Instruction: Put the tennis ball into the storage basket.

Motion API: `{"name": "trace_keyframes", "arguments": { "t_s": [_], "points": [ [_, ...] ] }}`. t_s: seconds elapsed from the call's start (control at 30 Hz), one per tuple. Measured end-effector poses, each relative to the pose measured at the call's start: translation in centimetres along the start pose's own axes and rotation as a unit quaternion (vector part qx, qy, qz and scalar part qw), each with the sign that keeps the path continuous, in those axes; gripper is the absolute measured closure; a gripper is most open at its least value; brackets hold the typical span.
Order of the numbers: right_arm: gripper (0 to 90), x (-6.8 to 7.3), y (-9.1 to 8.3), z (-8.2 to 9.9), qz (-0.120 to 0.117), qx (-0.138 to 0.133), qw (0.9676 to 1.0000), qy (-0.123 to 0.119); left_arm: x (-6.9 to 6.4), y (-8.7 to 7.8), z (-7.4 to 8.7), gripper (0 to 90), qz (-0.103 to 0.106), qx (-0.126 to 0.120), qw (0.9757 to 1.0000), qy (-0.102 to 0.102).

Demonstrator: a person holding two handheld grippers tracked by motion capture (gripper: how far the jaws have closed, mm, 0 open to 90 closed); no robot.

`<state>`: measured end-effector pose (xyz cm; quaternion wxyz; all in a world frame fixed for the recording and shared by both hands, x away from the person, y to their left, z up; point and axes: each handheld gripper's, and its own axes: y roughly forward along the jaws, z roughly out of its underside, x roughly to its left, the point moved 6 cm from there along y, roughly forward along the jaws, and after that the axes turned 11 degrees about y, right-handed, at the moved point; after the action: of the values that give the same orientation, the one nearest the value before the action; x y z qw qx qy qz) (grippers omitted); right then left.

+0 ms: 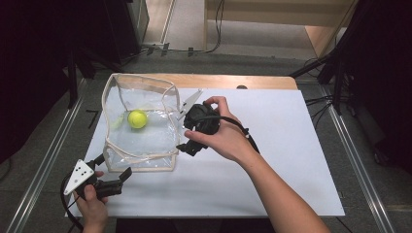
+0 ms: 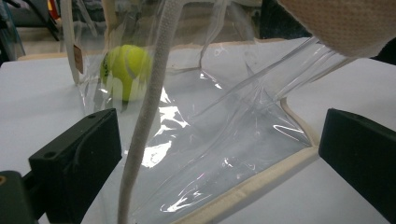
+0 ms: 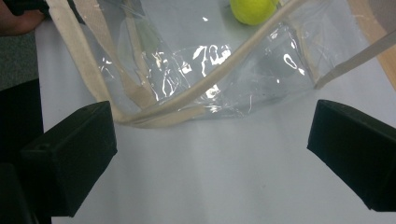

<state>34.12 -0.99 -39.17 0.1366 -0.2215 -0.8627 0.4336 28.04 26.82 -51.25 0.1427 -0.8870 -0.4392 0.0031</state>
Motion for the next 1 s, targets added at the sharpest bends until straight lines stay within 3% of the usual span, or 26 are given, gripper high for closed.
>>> {"name": "trace_keyframes", "arguments": {
  "t_s": [0.47,1.0],
  "points": [
    [0.0,-0.5,0.8,2.8,0.003,-0.007,0.9997,0.022,0.0,0.0,0.0,0.0,0.0,0.0,1.0,0.0],
    [0.0,-1.2,1.1,6.4,0.011,-0.037,0.9984,0.041,0.0,0.0,0.0,0.0,-0.001,0.0,1.0,0.0]
  ]
}}
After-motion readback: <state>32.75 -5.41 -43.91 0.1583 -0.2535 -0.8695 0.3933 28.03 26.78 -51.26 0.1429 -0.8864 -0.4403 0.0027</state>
